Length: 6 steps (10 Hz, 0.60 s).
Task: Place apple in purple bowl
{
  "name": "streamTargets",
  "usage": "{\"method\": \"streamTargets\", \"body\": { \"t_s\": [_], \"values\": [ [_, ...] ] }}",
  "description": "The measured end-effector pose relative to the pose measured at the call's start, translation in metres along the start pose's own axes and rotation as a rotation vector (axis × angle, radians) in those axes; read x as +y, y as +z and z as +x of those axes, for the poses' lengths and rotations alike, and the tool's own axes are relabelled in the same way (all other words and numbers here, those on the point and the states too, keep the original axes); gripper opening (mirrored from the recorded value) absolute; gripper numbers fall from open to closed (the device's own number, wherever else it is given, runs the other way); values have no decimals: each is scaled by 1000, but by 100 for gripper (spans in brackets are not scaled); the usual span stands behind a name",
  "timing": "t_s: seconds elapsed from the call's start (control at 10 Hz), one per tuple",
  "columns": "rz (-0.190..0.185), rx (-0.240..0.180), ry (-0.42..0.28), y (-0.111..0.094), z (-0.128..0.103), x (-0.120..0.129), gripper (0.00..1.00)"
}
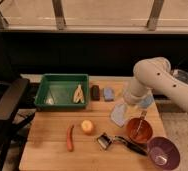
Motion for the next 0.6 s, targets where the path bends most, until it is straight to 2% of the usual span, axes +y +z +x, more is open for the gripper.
{"method": "streamTargets", "body": {
  "t_s": [0.3, 0.4, 0.6],
  "values": [
    [0, -5, 1, 0, 0, -1, 65],
    [-10, -5, -9, 2, 0, 1, 65],
    [-41, 3, -86, 18, -17, 3, 65]
  ]
}}
